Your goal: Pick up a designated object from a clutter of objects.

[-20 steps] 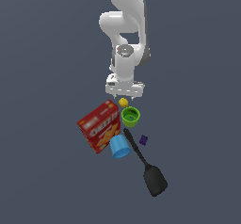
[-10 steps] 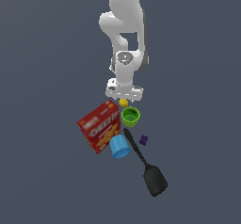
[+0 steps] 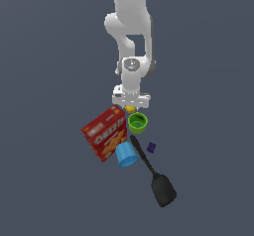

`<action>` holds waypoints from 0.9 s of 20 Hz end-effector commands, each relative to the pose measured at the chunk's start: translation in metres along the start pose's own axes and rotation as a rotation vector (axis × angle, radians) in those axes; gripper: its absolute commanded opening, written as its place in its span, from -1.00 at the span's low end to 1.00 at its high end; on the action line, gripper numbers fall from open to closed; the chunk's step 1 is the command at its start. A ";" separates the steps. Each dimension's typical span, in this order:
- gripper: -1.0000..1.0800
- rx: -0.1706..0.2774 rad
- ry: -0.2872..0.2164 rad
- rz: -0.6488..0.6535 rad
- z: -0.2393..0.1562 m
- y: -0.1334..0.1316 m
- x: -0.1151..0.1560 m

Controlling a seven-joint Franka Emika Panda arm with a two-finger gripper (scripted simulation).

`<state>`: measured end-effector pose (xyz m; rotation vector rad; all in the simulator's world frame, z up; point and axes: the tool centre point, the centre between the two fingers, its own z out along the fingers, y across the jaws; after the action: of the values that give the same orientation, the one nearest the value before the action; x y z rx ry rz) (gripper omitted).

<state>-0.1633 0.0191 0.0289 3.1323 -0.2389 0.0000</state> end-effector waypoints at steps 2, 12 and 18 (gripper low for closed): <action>-1.00 0.000 0.000 0.000 0.001 0.000 0.000; -1.00 0.001 0.001 0.000 -0.001 0.000 0.000; -1.00 0.001 0.001 0.000 -0.014 0.004 0.002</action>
<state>-0.1623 0.0162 0.0388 3.1327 -0.2383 -0.0006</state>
